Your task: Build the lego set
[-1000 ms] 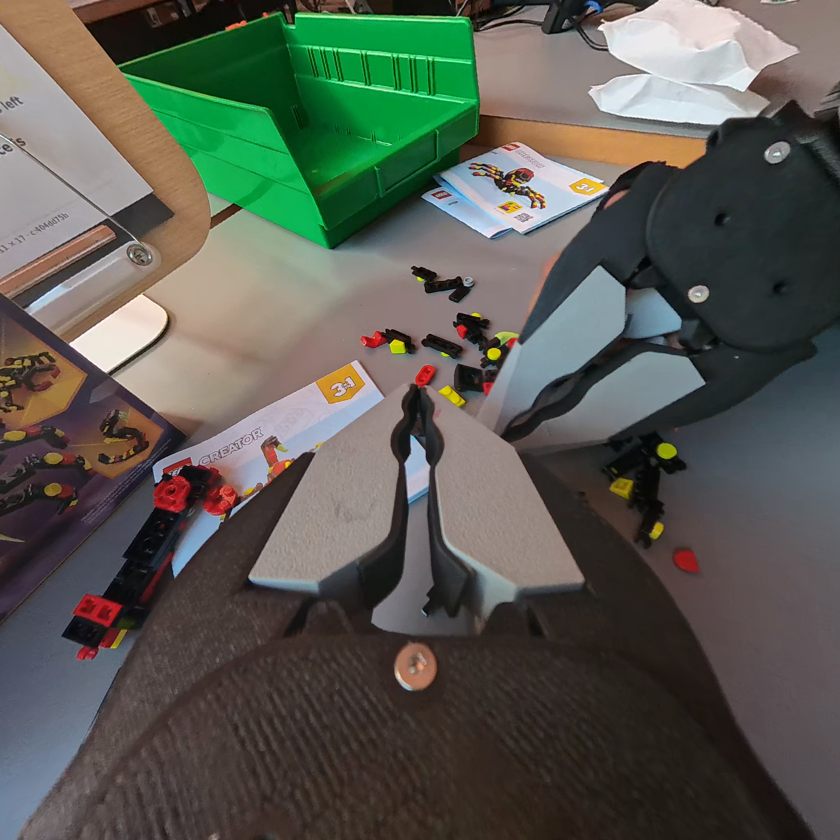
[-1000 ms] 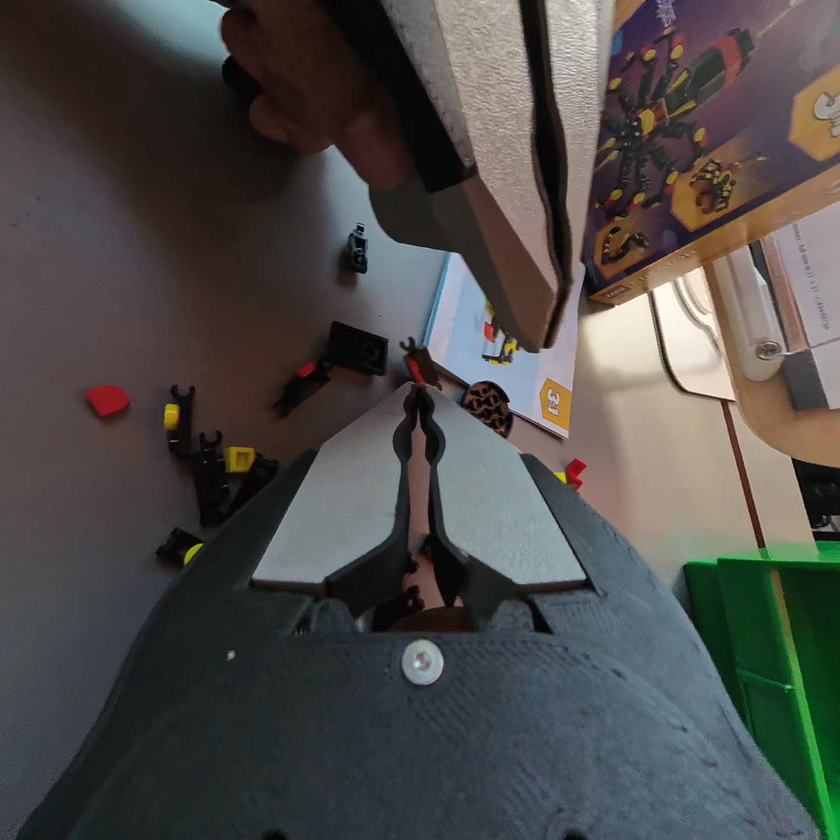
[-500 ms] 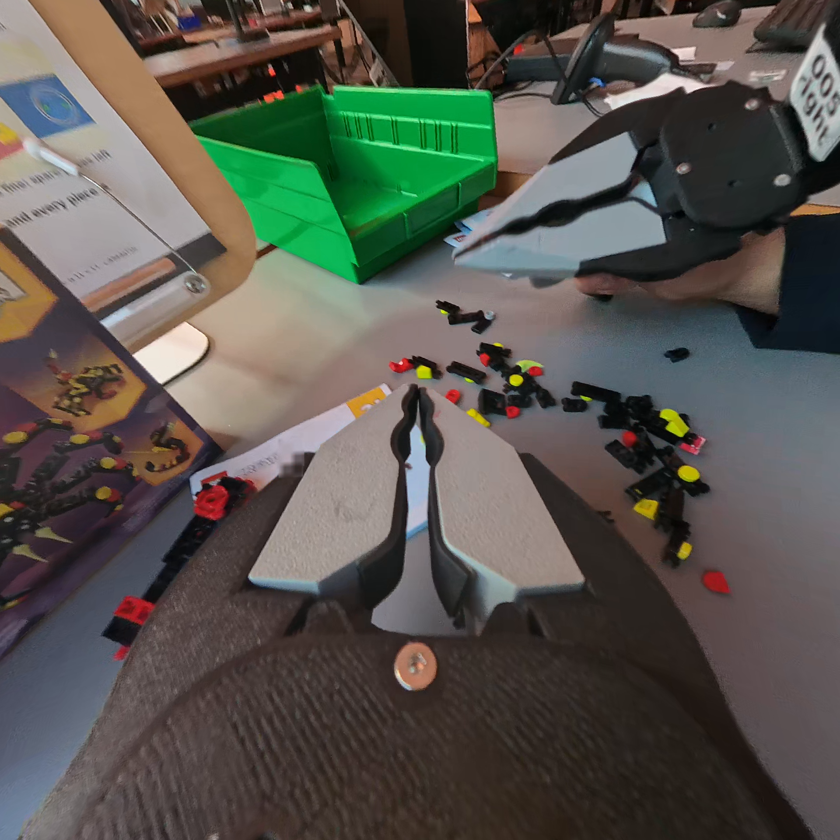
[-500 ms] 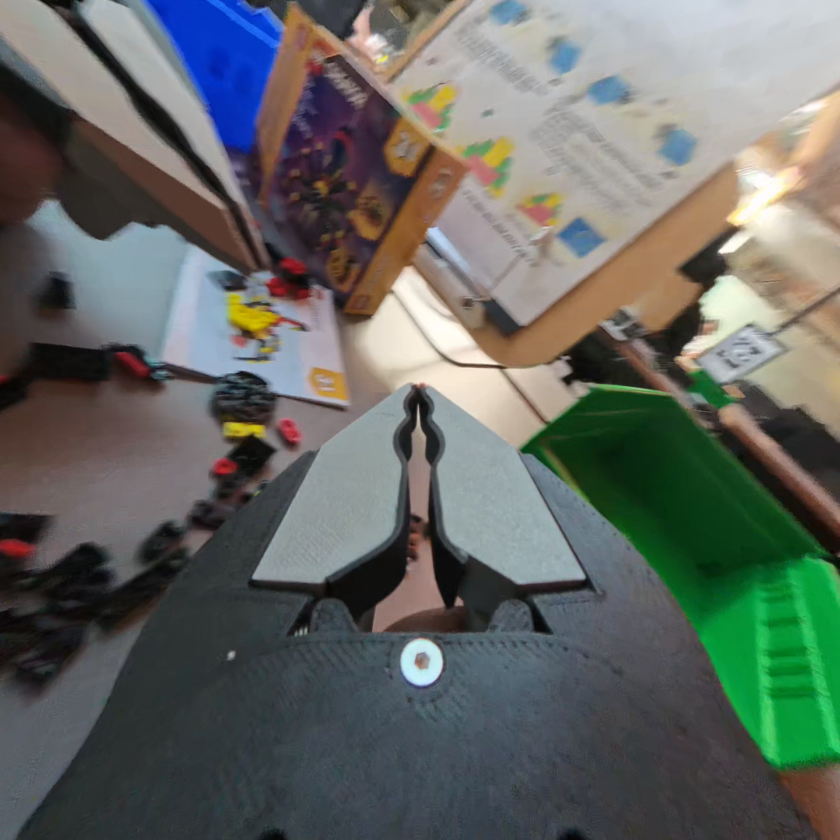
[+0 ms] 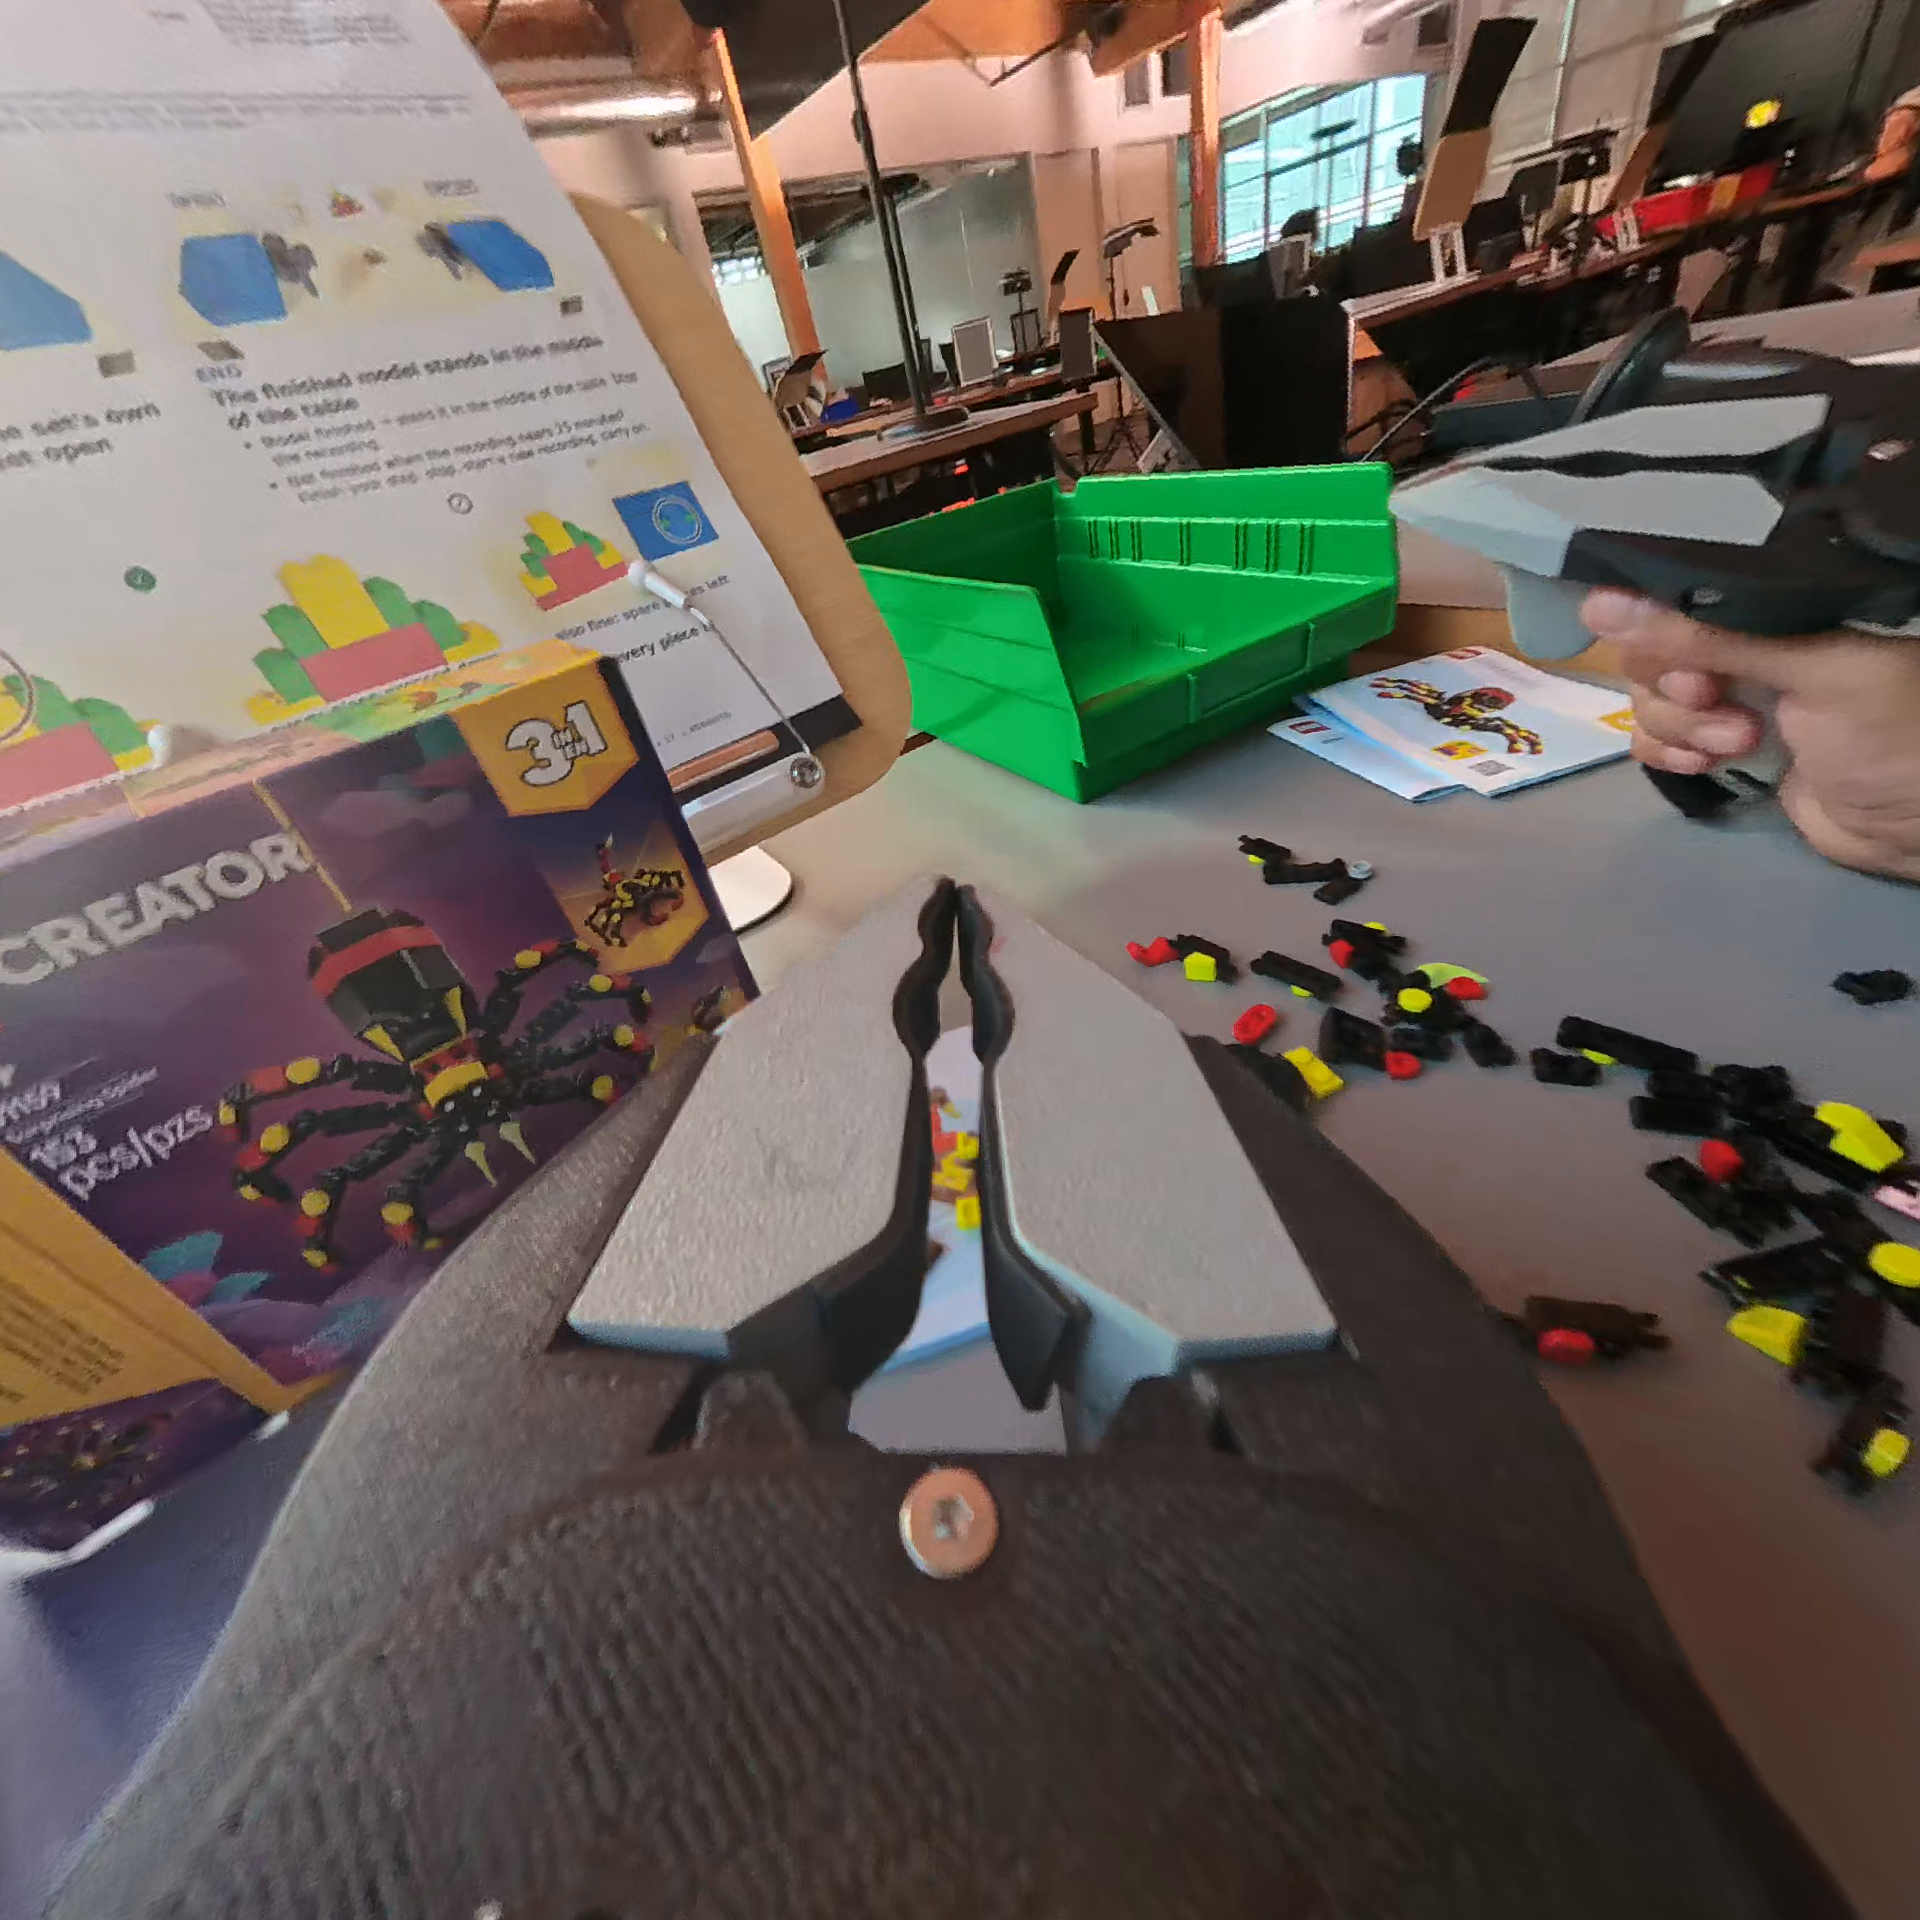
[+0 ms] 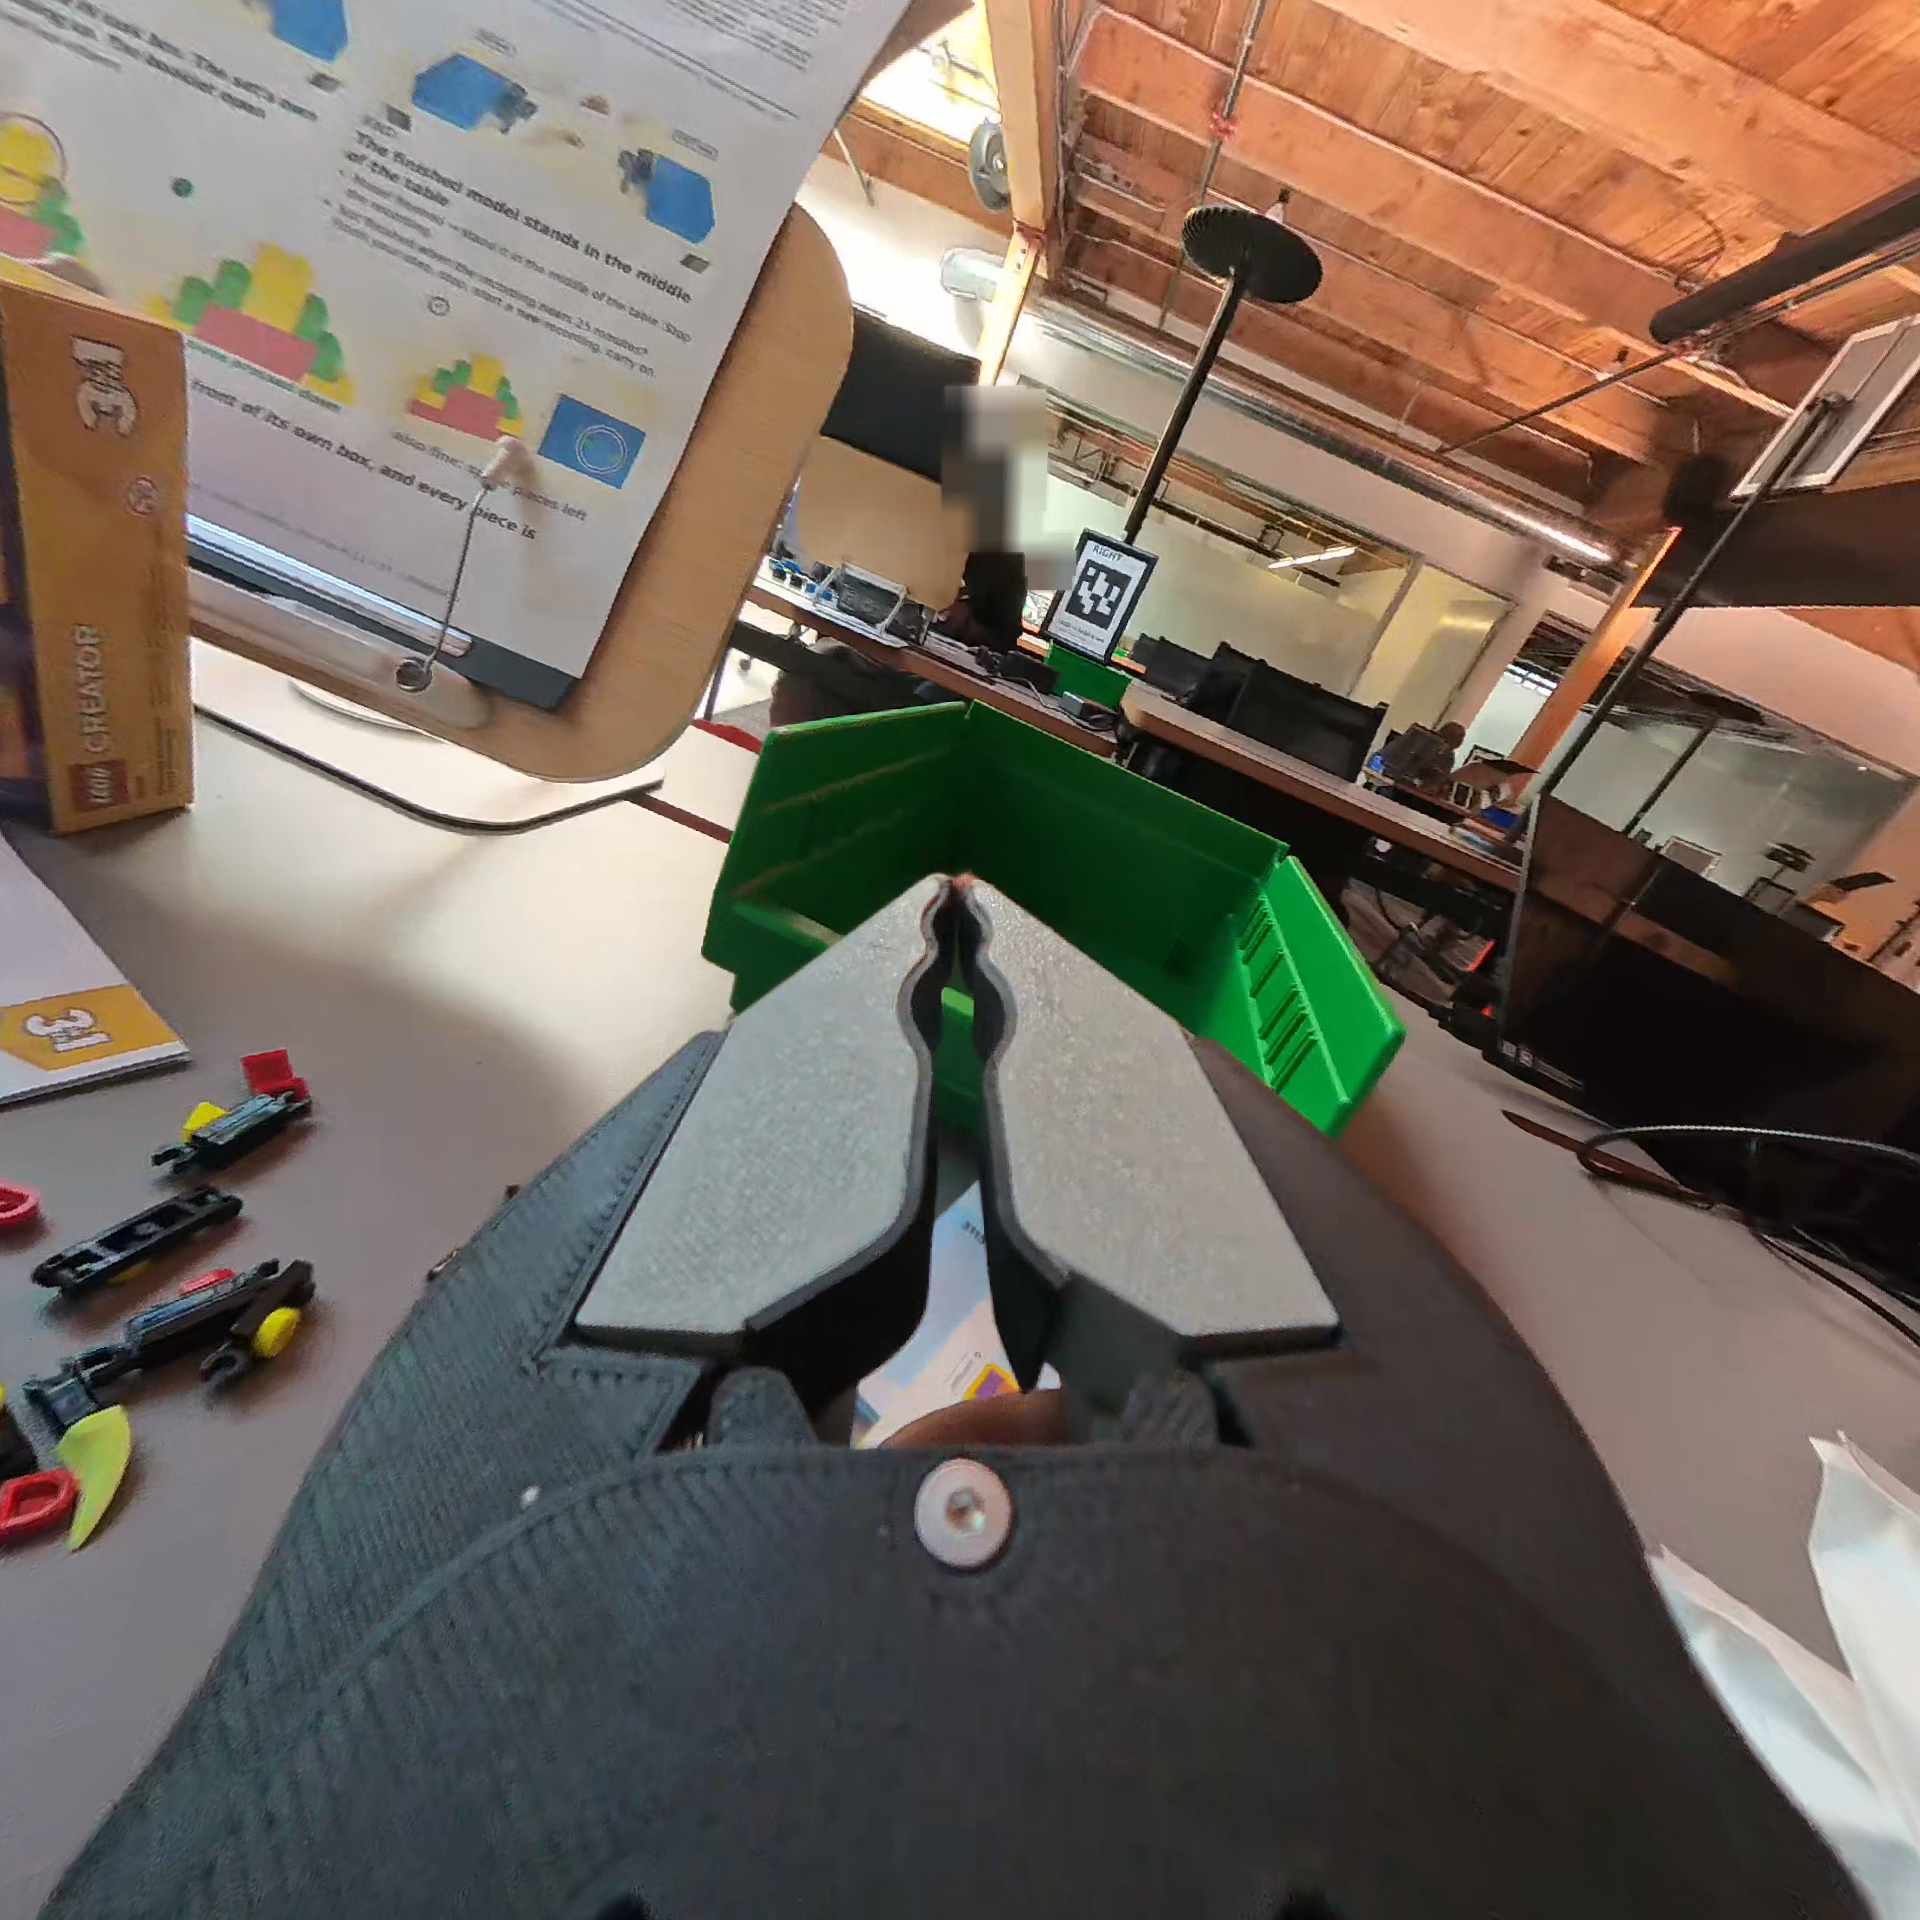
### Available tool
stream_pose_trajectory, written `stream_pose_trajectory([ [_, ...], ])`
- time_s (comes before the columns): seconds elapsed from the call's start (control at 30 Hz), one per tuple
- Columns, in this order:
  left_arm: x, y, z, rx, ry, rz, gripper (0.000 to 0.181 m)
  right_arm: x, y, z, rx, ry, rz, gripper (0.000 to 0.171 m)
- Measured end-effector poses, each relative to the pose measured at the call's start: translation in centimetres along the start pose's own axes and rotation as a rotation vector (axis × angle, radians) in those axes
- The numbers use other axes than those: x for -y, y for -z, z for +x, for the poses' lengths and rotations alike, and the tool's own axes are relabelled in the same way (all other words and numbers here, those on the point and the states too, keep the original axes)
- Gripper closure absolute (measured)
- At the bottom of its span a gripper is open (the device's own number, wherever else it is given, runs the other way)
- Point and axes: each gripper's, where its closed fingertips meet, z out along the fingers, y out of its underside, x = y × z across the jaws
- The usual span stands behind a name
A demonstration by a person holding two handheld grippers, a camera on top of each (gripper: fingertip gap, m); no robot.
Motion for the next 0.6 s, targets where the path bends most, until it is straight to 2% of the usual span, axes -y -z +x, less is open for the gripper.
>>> stream_pose_trajectory([
  [0.1, -0.3, 1.2, 0.8, 0.001, 0.048, -0.040, 0.181, 0.3, 1.4, -0.5, 0.007, -0.040, -0.013, 0.171],
  [0.27, -1.1, 3.4, 2.7, 0.013, 0.008, -0.115, 0.181, 0.4, 4.1, -1.3, 0.098, -0.267, -0.061, 0.171],
  [0.6, -1.8, 7.0, 4.2, 0.030, -0.001, -0.176, 0.181, 0.7, 8.9, -4.5, 0.251, -0.264, -0.149, 0.171],
])
